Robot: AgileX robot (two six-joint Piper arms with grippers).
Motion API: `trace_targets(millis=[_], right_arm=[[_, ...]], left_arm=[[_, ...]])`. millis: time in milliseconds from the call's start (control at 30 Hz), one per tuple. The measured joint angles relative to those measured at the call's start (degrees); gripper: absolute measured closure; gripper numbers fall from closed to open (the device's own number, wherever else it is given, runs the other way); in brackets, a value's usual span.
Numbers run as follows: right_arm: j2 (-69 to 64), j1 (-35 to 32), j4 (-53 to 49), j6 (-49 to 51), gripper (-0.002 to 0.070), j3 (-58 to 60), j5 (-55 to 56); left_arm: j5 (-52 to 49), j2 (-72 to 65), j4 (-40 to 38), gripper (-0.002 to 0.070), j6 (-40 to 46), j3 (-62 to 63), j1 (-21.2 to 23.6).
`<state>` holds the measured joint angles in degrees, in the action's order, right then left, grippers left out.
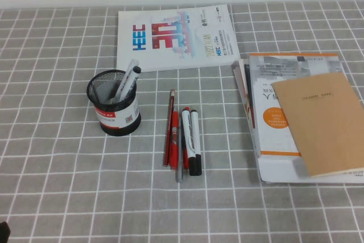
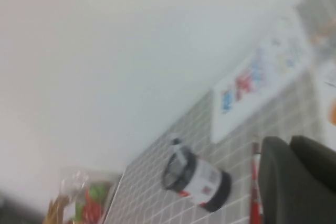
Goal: Put the pen into the pen holder
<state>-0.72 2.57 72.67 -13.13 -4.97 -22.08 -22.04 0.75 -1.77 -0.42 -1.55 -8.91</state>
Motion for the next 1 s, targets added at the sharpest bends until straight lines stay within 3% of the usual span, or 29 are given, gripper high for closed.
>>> trace_targets(millis=[167, 400, 633, 1000], right_arm=[[-9.98, 0.0, -6.2, -2.9, 0.0688, -12.34, -8.85], [-31.59, 0.0, -25.91, -0.94, 0.0688, -33.35, -29.87], [-52.55, 1.4, -32.93, 2.93, 0.0688, -49.2, -45.7], [-78.45, 24.64, -64.72, 26.42, 0.0688, -69.14, -48.58]], left_arm=[[0.0, 0.0, 0.0, 0.068, 0.0, 0.0, 0.0], [0.0, 0.0, 0.0, 0.068, 0.0, 0.0, 0.0], [0.0, 0.0, 0.0, 0.068, 0.0, 0.0, 0.0], [0.0, 0.0, 0.0, 0.068, 0.0, 0.0, 0.0]])
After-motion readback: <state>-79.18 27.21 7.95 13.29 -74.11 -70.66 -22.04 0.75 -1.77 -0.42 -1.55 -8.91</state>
